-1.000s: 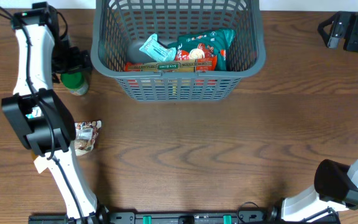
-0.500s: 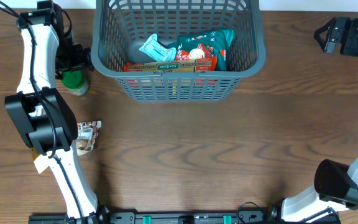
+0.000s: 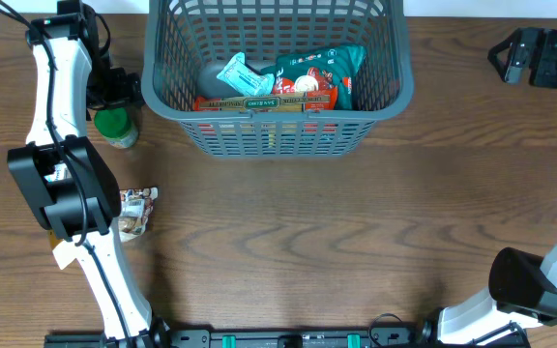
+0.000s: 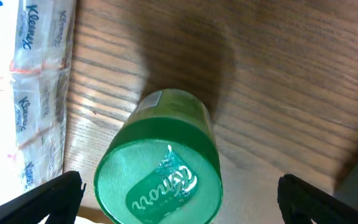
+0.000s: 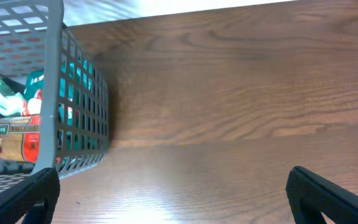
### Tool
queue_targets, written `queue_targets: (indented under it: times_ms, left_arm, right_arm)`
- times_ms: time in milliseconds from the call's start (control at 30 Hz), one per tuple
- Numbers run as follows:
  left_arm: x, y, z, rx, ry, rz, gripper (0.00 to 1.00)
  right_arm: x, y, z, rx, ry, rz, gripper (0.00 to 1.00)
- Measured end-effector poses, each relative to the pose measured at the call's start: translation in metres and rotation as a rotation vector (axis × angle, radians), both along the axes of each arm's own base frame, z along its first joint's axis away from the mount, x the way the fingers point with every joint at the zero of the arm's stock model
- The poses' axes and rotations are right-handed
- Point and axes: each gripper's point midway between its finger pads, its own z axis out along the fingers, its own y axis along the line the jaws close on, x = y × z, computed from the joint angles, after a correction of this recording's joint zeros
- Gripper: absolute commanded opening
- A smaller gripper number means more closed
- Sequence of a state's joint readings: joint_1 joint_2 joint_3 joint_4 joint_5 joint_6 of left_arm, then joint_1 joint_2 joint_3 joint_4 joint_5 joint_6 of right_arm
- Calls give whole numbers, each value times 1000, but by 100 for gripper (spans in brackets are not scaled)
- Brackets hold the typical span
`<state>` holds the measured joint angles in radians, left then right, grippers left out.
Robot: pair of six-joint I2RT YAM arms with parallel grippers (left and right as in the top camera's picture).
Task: Pack container
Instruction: 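Grasp the green-lidded jar with the left gripper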
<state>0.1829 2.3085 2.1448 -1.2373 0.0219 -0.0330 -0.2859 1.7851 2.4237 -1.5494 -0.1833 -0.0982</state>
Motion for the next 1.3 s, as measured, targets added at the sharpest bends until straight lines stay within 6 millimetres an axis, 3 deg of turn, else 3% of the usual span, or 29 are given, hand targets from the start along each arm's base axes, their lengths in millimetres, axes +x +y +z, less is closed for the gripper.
queue_targets:
  times_ms: [633, 767, 1000, 1100, 1300]
  left_arm:
    - [-22, -3, -72, -10, 73, 1, 99]
    - [-23, -4, -74, -10, 75, 0, 85]
    - [-23, -3, -74, -8, 74, 1, 84]
    - [-22, -3, -74, -7, 69, 3, 76]
    - [-20, -2, -74, -8, 62, 2, 39]
  right_arm:
    - [-3, 1, -4, 6, 21, 1, 99]
    - [-4, 1, -5, 8, 28, 1, 99]
    - [-7, 2, -8, 6, 42, 9, 99]
    - [-7, 2, -9, 5, 47, 12, 99]
    - [-7, 2, -9, 5, 47, 13, 99]
